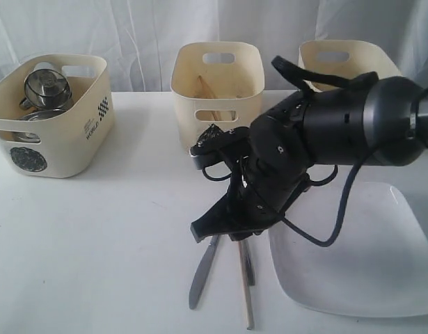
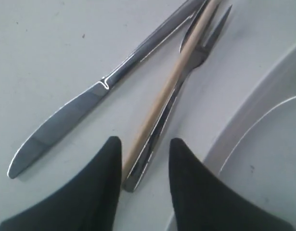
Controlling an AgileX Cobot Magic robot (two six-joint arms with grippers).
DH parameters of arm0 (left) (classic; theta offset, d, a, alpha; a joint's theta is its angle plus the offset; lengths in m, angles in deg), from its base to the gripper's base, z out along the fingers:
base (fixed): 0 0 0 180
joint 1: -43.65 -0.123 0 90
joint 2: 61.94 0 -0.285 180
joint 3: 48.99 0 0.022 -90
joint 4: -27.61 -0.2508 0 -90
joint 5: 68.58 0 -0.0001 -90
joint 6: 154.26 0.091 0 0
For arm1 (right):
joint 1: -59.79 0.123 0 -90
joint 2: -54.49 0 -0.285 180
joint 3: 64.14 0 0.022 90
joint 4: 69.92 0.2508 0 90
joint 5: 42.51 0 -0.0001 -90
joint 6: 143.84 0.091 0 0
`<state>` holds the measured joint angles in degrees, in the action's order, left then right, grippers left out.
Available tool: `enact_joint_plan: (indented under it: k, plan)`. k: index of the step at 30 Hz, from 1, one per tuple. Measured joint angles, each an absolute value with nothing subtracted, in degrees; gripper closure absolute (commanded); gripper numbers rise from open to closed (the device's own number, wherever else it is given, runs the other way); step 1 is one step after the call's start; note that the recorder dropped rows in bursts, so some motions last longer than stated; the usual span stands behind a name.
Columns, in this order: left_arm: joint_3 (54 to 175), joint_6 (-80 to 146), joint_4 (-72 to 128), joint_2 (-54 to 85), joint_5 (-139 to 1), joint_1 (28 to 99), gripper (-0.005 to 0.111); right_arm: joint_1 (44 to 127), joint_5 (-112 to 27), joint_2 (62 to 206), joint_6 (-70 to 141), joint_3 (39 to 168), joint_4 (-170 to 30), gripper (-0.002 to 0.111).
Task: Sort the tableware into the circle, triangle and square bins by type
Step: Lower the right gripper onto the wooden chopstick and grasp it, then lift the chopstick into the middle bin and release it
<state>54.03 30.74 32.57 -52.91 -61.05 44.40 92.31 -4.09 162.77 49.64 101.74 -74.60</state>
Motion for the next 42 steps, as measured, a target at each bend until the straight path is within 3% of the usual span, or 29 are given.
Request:
enact_joint_plan:
  k: [8,24,27,32,42]
  plan:
    - [54.03,30.74,32.57,-52.91,-61.05,44.4,0.107,92.32,-12.59,169.63,55.37,101.45,-82.73,0.076]
    - [54.03,30.74,32.57,-52.91,-61.05,44.4,0.107,91.46,-16.3,174.37,59.48,103.99,-87.21,0.076]
    - [54.03,30.74,32.57,-52.91,-61.05,44.4,0.107,91.46,-16.51,175.08,59.48,104.03,-87.21,0.083]
    - [54.03,30.74,32.57,-52.91,-61.05,44.4,0.107,91.46,-16.65,175.2,60.56,104.15,-87.57,0.108]
    - [54.03,30.74,32.57,-52.91,-61.05,44.4,0.107,91.46,-16.65,170.52,66.27,104.15,-85.95,0.108]
